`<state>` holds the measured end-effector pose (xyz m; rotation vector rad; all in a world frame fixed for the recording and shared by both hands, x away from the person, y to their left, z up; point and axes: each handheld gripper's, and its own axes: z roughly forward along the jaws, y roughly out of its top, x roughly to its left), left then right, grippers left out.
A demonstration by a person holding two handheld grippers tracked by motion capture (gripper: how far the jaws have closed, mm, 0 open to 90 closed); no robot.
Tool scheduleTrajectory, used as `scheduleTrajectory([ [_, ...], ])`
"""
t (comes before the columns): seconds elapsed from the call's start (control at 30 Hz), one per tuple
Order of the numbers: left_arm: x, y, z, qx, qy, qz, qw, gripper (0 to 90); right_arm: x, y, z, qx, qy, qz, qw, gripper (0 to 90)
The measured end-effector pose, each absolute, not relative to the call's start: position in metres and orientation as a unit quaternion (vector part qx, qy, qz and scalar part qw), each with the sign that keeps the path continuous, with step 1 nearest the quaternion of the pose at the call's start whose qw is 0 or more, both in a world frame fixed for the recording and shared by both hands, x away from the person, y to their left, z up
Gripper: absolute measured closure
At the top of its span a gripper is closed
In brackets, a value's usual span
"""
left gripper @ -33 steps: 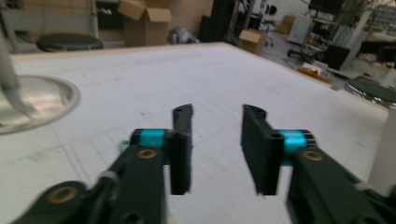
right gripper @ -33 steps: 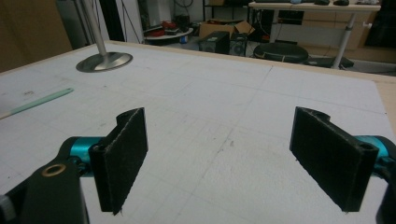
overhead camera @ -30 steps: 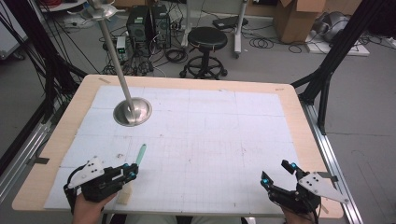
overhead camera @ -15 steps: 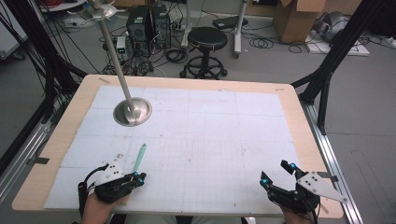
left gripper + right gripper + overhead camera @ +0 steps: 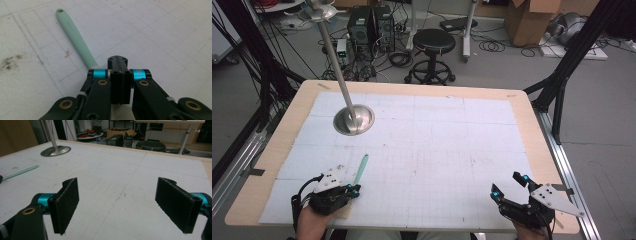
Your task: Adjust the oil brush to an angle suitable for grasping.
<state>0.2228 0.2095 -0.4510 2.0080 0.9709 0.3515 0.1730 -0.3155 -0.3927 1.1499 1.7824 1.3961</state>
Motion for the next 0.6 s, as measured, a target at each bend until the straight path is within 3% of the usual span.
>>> scheduleTrajectory([
  [0.6, 0.224, 0.235, -0.447, 0.781, 0.433, 0.142, 0.426, 89.1, 0.172, -0.316, -0.392, 0.431, 0.672, 0.525, 0.297, 17.8],
])
